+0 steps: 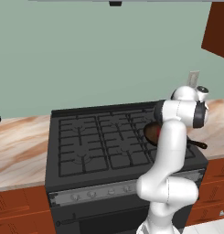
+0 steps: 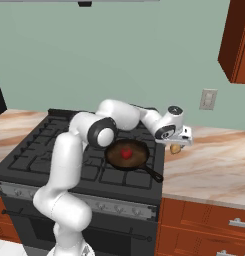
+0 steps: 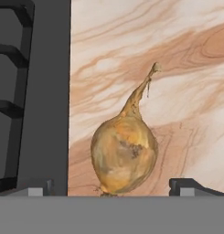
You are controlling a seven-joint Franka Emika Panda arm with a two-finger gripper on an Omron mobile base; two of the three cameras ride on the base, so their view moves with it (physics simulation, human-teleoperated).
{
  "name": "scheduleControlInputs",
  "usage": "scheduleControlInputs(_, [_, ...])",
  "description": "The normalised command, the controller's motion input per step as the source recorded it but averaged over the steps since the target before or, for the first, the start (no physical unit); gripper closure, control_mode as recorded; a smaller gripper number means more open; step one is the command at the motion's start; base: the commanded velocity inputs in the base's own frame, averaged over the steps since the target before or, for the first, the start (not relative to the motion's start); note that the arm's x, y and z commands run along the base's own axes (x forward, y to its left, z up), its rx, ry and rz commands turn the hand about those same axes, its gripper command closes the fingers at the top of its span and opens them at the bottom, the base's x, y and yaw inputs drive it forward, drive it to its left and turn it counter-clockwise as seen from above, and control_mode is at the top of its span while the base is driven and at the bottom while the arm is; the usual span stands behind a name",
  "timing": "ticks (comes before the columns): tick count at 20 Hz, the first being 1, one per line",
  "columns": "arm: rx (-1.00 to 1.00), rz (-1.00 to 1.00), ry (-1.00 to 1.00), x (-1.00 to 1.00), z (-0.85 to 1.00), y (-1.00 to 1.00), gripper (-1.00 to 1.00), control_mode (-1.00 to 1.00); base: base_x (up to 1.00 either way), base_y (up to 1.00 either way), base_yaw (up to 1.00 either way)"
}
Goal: Place the pan on the front right burner on the stove. Then place the tomato and the onion in the pan and turn on the front right burner.
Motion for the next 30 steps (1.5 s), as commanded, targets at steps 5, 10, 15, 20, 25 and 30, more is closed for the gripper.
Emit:
scheduleControlInputs(5, [0.00, 0.00, 0.00, 0.19, -0.08, -0.03, -1.00, -1.00, 0.00, 0.00, 0.00])
scheduleControlInputs(10, [0.00, 0.00, 0.00, 0.21, 0.00, -0.09, -1.00, -1.00, 0.00, 0.00, 0.00])
scheduleControlInputs(15, [0.00, 0.00, 0.00, 0.03, 0.00, -0.17, -1.00, -1.00, 0.00, 0.00, 0.00])
scheduleControlInputs(20, [0.00, 0.00, 0.00, 0.00, 0.00, -0.14, -1.00, -1.00, 0.00, 0.00, 0.00])
scheduleControlInputs(25, [0.00, 0.00, 0.00, 0.00, -0.01, 0.00, -1.00, -1.00, 0.00, 0.00, 0.00])
scheduleControlInputs(30, [0.00, 0.00, 0.00, 0.00, 0.00, 0.01, -1.00, -1.00, 0.00, 0.00, 0.00])
